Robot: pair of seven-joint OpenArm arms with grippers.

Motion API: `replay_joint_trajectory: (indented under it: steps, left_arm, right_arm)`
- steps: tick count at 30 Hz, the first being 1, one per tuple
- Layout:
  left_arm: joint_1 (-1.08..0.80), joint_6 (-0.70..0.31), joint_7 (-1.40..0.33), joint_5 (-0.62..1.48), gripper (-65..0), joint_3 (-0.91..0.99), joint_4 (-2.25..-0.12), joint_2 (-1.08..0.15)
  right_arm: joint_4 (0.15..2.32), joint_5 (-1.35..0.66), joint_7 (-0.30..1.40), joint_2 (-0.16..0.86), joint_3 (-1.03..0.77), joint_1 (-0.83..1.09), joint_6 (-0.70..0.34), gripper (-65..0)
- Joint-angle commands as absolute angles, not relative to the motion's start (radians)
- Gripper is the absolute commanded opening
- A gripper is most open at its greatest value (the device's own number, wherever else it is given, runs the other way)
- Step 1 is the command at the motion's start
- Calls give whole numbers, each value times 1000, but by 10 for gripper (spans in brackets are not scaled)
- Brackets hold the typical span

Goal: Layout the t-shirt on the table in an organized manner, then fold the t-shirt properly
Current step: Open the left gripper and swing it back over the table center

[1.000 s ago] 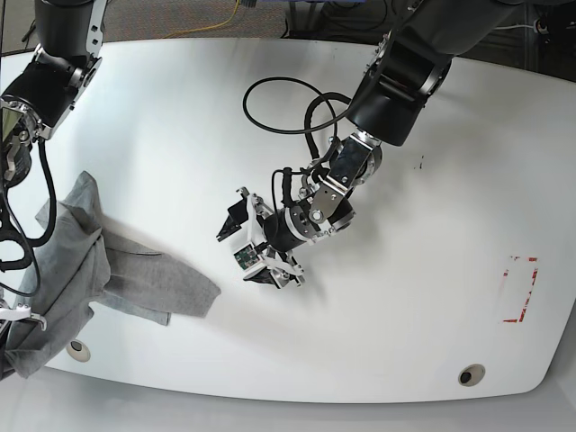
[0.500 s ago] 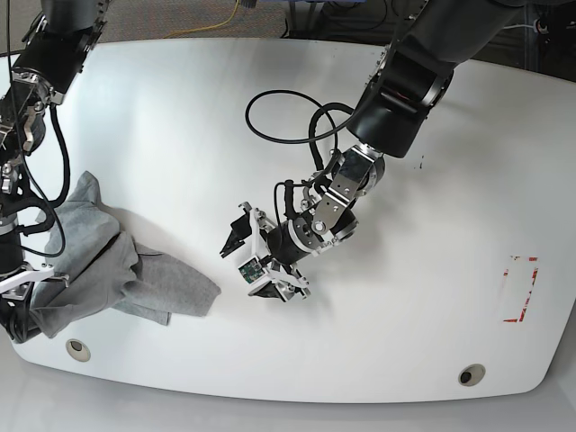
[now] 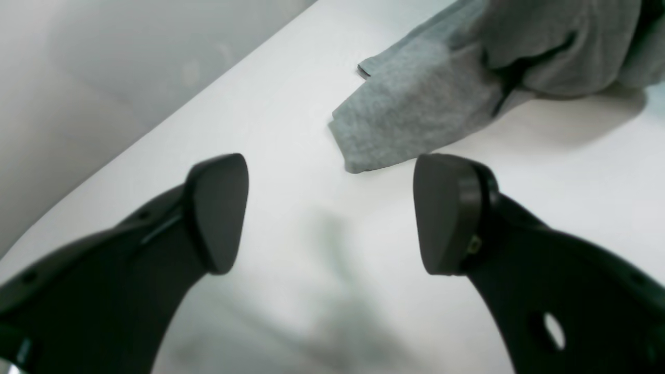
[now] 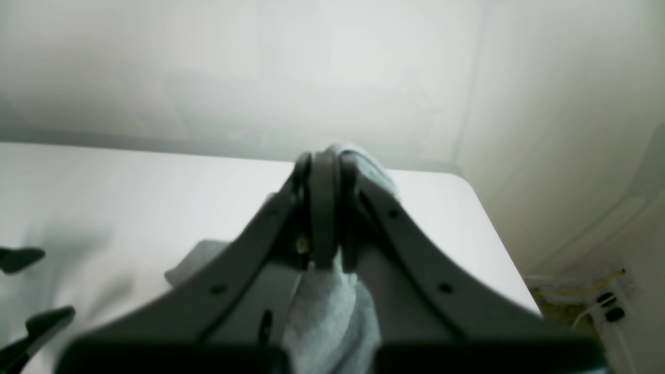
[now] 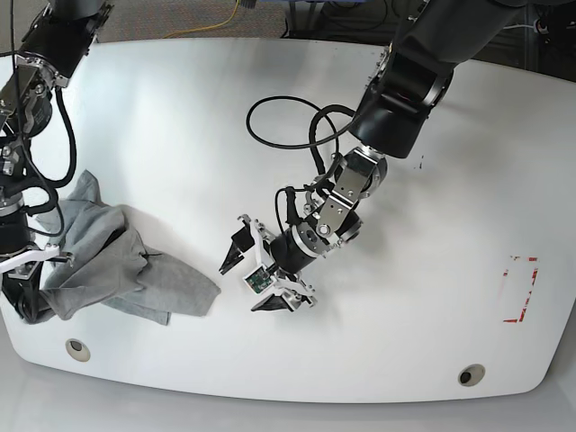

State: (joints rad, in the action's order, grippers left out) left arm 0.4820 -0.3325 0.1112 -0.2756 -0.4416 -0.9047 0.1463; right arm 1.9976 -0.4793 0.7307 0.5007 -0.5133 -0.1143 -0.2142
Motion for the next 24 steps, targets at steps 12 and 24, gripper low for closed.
replay_joint_trajectory:
  steps: [12,24]
  left_arm:
    - [542,-323,143,-140,-189,-547,-865,157]
    - [621,-278,302,76,-189,-776,-700,157]
  right_arm:
    - [2020,-490,700,519,-538,-5,-214,-650]
    - [2020,-490,657,516,-547,45,-216,-650]
